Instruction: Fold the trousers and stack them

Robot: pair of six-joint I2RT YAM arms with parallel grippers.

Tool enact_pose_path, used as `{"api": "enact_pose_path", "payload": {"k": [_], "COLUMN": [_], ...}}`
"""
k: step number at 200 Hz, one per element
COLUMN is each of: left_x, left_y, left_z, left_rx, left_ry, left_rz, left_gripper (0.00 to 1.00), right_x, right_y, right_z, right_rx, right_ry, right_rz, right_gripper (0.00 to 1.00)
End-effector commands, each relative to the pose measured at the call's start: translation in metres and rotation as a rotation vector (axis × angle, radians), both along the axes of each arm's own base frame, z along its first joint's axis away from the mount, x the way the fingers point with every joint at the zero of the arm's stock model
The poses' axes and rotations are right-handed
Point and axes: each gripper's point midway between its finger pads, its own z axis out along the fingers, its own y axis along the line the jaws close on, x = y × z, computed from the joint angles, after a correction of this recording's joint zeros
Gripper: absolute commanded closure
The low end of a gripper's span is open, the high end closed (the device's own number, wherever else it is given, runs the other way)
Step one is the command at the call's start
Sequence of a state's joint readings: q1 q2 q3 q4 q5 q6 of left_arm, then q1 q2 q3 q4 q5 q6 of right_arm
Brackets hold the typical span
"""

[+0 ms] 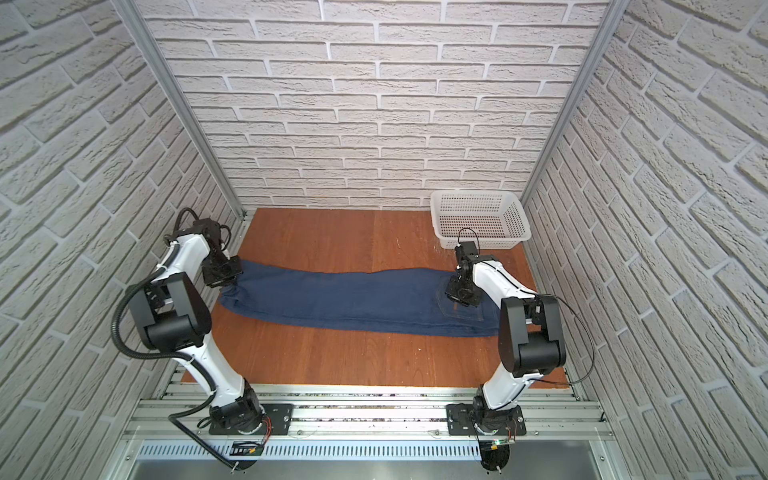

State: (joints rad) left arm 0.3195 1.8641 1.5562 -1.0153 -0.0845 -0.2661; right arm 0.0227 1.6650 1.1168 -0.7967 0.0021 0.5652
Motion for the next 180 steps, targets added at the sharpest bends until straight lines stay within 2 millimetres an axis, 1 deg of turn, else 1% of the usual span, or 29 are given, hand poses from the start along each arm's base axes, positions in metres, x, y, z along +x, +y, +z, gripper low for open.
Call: {"api": "enact_pose_path", "payload": {"k": [1, 18, 48, 94, 113, 124, 137, 153, 162, 180], "left_x": [-0.014, -0.019, -0.021, -0.022, -0.022, -0.022, -0.02, -0.018, -0.015, -0.012], "left_y": [0.031, 0.045, 0.055, 0.076, 0.079, 0.078, 0.068, 0.045, 0.026, -0.024], "left_z": [0.02, 0.035, 0.058, 0.083, 0.092, 0.096, 0.096, 0.088, 0.083, 0.075], "left_rx": [0.17, 0.253, 0.322, 0.413, 0.431, 0.426, 0.376, 0.252, 0.168, 0.013], "left_ry": [0.021, 0.029, 0.017, 0.032, 0.034, 0.025, 0.002, -0.038, -0.067, -0.115], "left_rz": [0.062, 0.085, 0.099, 0.111, 0.112, 0.109, 0.093, 0.063, 0.038, -0.039], "left_gripper": [1.0, 1.0, 1.0, 1.0, 1.0, 1.0, 1.0, 1.0, 1.0, 1.0], "right_x": [-0.014, -0.018, -0.023, -0.024, -0.024, -0.023, -0.023, -0.023, -0.023, -0.024], "right_y": [0.0, 0.0, -0.001, -0.002, -0.002, -0.003, -0.003, -0.002, -0.001, 0.001], "right_z": [0.003, 0.002, 0.001, 0.003, 0.004, 0.006, 0.006, 0.003, 0.0, -0.006], "right_rx": [-0.008, -0.008, -0.017, -0.028, -0.028, -0.03, -0.03, -0.028, -0.022, -0.013], "right_ry": [0.02, 0.026, 0.037, 0.038, 0.04, 0.036, 0.037, 0.046, 0.05, 0.059], "right_rz": [0.012, 0.014, 0.019, 0.025, 0.031, 0.034, 0.036, 0.039, 0.042, 0.044], "right_gripper": [0.79, 0.79, 0.79, 0.79, 0.79, 0.79, 0.79, 0.79, 0.79, 0.8]}}
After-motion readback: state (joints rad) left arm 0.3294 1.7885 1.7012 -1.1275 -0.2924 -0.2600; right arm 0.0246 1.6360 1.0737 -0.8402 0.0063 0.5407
